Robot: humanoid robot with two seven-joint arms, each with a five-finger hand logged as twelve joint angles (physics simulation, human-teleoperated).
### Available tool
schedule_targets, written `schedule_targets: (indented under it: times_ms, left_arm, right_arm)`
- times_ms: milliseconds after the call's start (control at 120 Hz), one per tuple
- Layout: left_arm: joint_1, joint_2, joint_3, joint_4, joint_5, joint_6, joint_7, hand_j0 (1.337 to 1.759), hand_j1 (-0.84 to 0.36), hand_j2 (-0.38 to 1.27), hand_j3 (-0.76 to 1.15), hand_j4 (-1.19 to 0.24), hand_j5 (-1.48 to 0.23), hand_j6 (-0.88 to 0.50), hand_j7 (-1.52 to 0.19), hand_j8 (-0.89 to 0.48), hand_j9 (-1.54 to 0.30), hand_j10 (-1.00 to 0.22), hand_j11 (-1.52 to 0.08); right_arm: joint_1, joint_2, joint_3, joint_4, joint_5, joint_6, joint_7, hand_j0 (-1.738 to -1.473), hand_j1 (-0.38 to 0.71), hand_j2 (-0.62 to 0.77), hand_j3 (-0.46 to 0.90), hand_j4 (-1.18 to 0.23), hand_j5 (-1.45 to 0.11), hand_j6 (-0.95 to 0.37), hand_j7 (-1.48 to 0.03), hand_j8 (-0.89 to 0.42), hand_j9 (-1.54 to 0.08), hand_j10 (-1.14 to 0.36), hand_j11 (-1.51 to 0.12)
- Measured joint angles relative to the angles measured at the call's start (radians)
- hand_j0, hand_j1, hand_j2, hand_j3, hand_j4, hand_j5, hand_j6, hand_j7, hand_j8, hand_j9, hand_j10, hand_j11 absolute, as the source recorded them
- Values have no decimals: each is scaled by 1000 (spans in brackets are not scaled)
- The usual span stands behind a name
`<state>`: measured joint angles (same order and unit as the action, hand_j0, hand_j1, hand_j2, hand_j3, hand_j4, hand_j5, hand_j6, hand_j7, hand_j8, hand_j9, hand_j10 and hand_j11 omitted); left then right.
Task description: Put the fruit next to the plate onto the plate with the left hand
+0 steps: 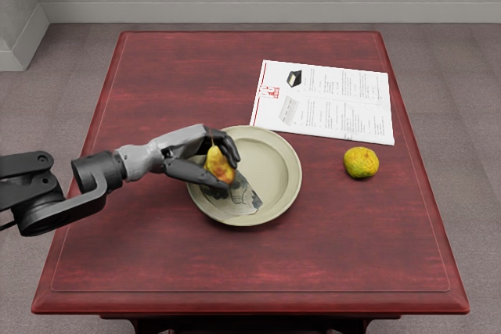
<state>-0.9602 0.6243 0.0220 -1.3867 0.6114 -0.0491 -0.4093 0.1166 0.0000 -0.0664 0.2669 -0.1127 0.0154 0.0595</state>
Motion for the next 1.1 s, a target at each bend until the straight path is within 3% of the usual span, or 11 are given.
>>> schedule_targets:
  times_ms: [317,692,900,1017,1100]
  left_arm:
    - [0,0,1,4,-4,8,1,1657,-299,187,0,-558,-735,-558,-735,-498,-745,-480,-735]
    - [-15,1,-23,3,-16,13,0,1658,38,67,0,-257,-343,-264,-343,-254,-345,-251,-343]
    - [-30,61,-44,-1,-42,-1,0,1658,232,27,0,-99,-131,-102,-131,-98,-131,-97,-131]
    - [-32,135,-53,-2,-149,-24,49,1658,280,17,0,-59,-78,-61,-78,-59,-78,-58,-78]
    - [-23,209,-64,-2,-281,-131,67,1658,300,13,0,-42,-55,-44,-55,-42,-56,-41,-55]
  right_arm:
    - [0,0,0,0,0,0,0,-1658,-333,-3,0,-13,-17,-13,-17,-13,-17,-13,-17]
    - [0,0,0,0,0,0,0,-1658,-333,-3,0,-13,-17,-13,-17,-13,-17,-13,-17]
    - [0,0,0,0,0,0,0,-1658,-333,-3,0,-13,-17,-13,-17,-13,-17,-13,-17]
    - [0,0,0,0,0,0,0,-1658,-333,-3,0,-13,-17,-13,-17,-13,-17,-13,-17]
    - [0,0,0,0,0,0,0,-1658,-333,-3,0,-13,-17,-13,-17,-13,-17,-13,-17]
